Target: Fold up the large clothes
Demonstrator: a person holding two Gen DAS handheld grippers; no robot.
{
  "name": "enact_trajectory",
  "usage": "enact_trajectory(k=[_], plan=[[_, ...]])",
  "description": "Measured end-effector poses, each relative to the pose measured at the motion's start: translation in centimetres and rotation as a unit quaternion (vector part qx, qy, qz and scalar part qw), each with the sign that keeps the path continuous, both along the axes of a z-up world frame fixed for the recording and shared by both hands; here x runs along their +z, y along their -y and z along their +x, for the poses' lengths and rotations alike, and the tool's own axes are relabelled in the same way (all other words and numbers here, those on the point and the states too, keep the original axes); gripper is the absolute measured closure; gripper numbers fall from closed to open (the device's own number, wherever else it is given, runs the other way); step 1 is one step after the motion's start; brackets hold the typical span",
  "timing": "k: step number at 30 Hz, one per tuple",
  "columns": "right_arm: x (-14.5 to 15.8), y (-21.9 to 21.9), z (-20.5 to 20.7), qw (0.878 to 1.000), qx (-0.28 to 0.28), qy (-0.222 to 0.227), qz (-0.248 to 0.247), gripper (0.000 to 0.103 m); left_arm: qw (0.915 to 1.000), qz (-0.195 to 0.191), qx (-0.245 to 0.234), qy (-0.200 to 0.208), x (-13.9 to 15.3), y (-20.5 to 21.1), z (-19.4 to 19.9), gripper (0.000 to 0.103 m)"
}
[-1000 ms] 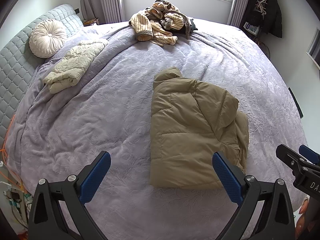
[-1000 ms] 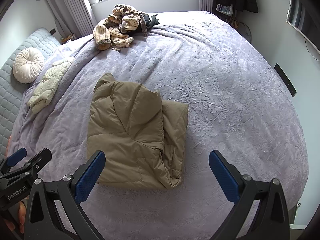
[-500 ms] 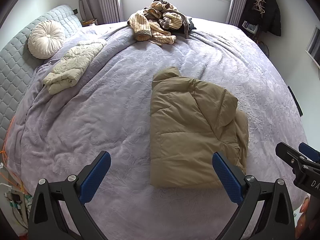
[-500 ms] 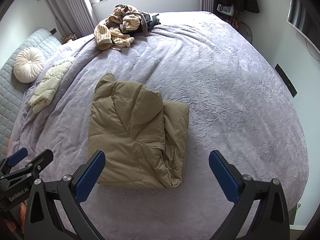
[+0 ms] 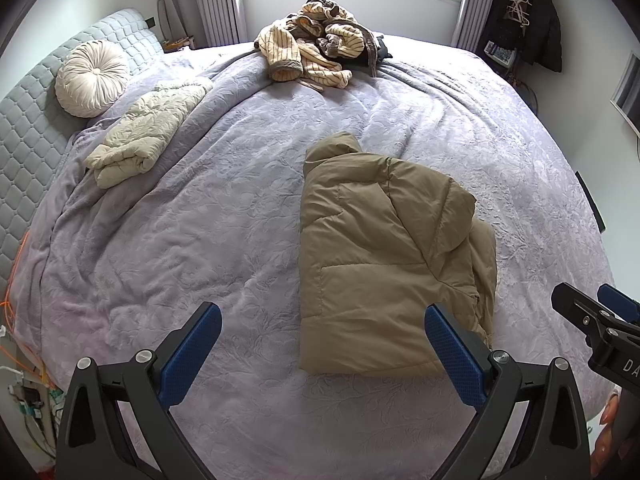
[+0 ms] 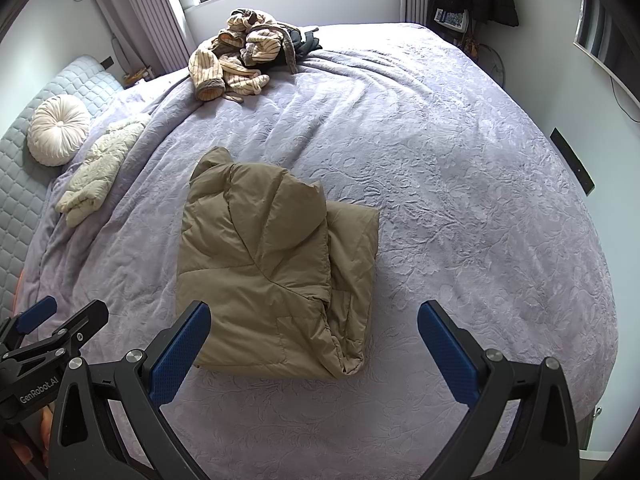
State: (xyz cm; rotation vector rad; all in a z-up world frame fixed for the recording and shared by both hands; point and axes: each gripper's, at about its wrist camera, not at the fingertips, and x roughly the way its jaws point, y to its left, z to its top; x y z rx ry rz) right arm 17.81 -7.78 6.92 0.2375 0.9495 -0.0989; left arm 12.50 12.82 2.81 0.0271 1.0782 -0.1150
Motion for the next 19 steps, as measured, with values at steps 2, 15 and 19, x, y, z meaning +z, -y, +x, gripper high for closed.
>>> enact_trajectory(k=[2, 15, 19], plan=[[-0.02, 0.03, -0.01, 1.0, 0.0, -0.001, 0.0, 0.0, 1.0, 0.0, 0.001, 0.0, 0.01, 0.01, -0.02, 0.001], [-0.03, -0.06, 0.0, 1.0, 0.0, 0.0, 0.001, 0.0, 1.0, -0.008, -0.003, 0.0, -0.26, 0.15, 0.08, 0.001], [-0.06, -0.03, -0.02, 1.0, 0.0, -0.001, 0.0, 0.0, 0.9999, -0.008, -0.006, -0.002, -0.32, 0.16, 0.14, 0.001]])
